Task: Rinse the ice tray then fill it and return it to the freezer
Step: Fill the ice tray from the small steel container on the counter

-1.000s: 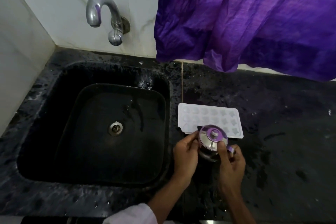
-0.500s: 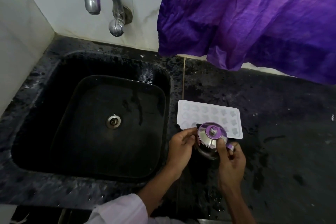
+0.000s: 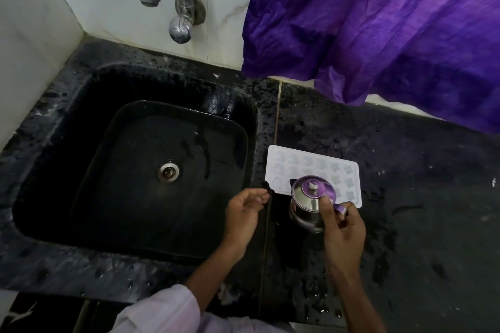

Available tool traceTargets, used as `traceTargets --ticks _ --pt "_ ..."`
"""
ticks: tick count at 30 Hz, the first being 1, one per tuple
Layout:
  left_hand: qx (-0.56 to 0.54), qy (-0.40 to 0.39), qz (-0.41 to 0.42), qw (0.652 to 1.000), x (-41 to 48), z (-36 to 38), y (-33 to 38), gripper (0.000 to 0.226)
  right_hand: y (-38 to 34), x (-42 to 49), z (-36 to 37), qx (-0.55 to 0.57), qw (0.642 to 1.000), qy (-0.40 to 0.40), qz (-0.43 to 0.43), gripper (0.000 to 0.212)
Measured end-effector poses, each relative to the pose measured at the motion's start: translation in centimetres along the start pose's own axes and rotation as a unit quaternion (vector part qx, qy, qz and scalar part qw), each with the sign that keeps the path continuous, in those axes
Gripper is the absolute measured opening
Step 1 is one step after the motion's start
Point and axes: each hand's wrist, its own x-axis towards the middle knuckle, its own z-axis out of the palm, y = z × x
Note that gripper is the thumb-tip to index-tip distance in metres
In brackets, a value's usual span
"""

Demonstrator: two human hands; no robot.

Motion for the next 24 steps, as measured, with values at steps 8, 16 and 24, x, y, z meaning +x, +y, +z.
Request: traceTargets --ticks 8,16,24 --pt "0.057 0.019 0.042 0.997 2.0 -1.0 1.3 0.027 -0.7 0.3 0.5 -0.032 0.999 -0.013 -0.008 0.044" --pt "0.178 0.010 0.091 0.980 3.7 -0.9 2.3 0.023 -1.5 0.8 0.6 -0.050 0.999 -0.013 -0.007 0.044" --pt "0.238 0.003 0.108 0.965 5.5 0.0 3.4 0.020 -1.6 1.2 0.3 -0.062 0.998 -0.019 -0.012 0.045"
